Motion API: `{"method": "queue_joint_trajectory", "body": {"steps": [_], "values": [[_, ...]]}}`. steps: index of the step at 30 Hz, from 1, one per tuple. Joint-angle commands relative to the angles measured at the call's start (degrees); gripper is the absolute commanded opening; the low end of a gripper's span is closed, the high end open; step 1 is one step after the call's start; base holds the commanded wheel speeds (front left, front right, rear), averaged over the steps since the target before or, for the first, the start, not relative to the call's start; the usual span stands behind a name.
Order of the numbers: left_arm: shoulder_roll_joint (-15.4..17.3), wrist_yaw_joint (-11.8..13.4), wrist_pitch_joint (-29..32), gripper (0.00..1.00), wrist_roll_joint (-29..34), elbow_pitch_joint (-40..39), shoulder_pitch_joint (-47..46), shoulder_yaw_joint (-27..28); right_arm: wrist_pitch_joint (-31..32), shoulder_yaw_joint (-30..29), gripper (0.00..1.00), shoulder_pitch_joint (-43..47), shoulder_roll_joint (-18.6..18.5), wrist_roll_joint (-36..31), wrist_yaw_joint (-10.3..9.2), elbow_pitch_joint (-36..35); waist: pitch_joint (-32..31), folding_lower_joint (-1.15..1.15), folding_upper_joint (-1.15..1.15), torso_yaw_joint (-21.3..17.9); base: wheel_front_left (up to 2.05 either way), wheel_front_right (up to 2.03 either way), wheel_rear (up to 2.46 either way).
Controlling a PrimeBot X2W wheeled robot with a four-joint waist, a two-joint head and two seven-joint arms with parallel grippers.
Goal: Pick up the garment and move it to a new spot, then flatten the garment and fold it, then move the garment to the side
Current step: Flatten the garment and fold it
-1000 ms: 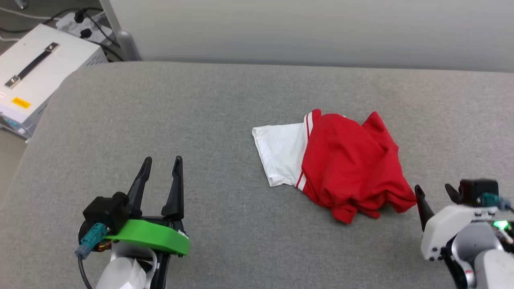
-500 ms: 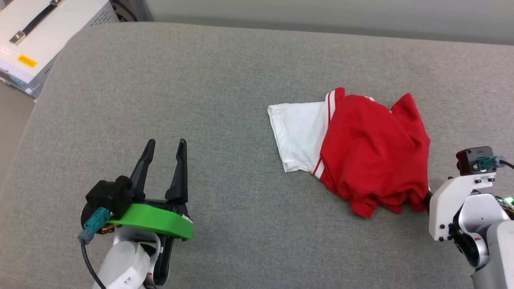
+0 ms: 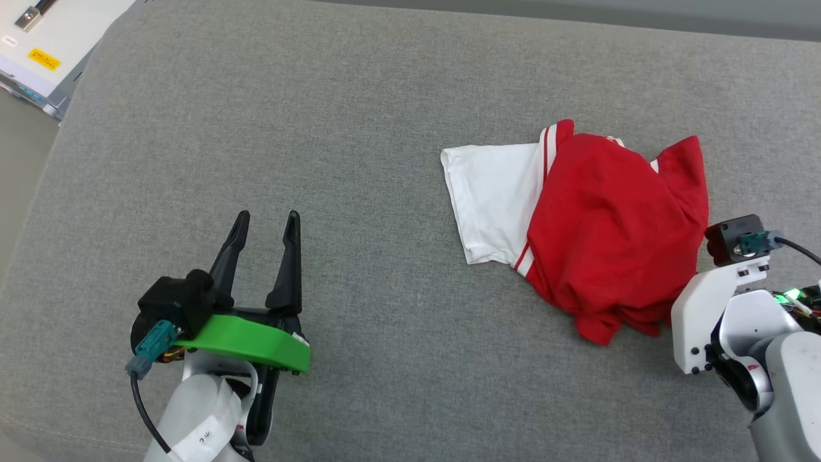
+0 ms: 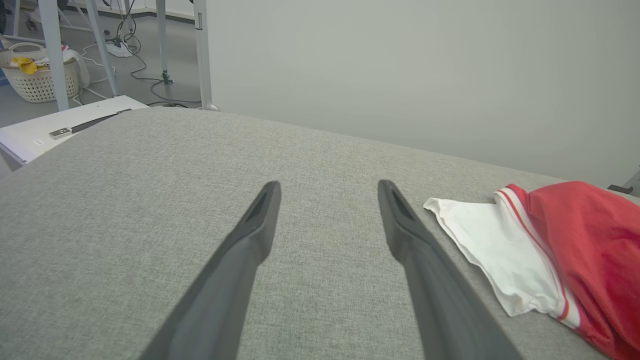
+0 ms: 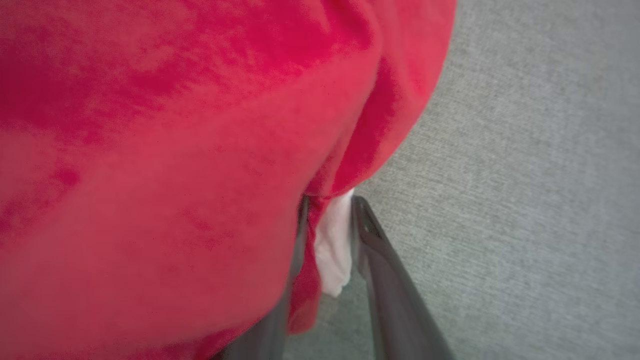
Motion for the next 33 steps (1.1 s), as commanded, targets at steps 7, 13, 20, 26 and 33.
{"method": "queue_joint_trajectory", "body": {"steps": [7, 13, 20, 26, 33], "values": [[-0.03, -0.16, -0.34, 1.0, -0.1, 1.21, 0.08, 0.07, -2.13, -0.71, 0.0, 1.27, -1.81, -1.07, 0.02, 1.98, -3.83, 0.0, 0.59, -1.49, 0.0, 0.0, 0.0], [0.04, -0.16, -0.34, 1.0, -0.23, 1.41, 1.55, -0.04, -3.35, -6.05, 0.0, 2.69, -5.55, -3.87, 0.02, -1.21, -7.25, 0.0, 0.59, -3.35, 0.0, 0.0, 0.0], [0.22, -0.16, -0.34, 1.0, -0.34, 1.2, 2.32, -0.61, -4.59, -12.32, 0.0, 4.21, -9.91, -7.72, 0.02, -1.35, -7.51, 0.0, 0.59, -4.78, 0.0, 0.0, 0.0], [0.36, -0.16, -0.34, 1.0, -0.44, 1.19, 1.78, -1.21, -7.5, -17.91, 0.04, 4.1, -11.15, -12.38, 0.02, 5.98, -6.58, 0.0, 0.59, -5.16, 0.0, 0.0, 0.0], [0.62, -0.16, -0.34, 1.0, -0.59, 2.07, 1.76, -1.32, -14.34, -22.38, 1.0, 1.15, -6.53, -15.54, 0.02, 10.95, -7.71, 0.0, 0.59, -6.39, 0.0, 0.0, 0.0]]}}
